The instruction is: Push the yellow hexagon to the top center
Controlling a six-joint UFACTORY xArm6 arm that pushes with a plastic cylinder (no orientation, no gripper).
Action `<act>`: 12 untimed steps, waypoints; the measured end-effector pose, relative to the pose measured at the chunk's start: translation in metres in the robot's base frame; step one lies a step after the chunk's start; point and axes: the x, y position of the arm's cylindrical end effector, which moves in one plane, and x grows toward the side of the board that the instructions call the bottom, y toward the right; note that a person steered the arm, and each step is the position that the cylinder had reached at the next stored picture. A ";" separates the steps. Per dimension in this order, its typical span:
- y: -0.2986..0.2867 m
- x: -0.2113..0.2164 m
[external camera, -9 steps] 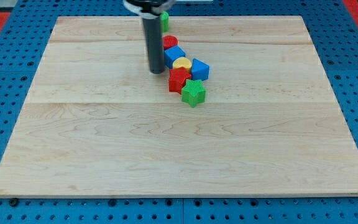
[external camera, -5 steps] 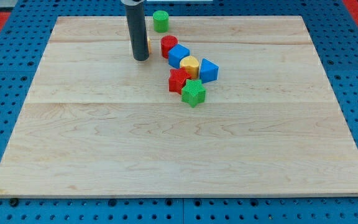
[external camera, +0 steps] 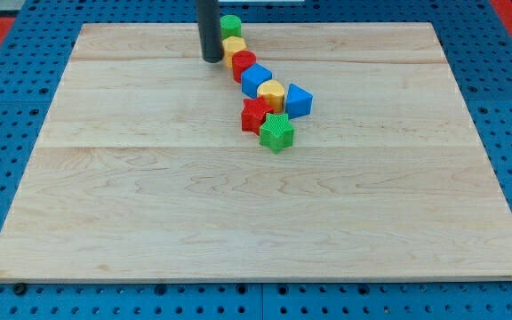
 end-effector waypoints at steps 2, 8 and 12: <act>0.039 0.000; 0.085 -0.017; 0.087 -0.038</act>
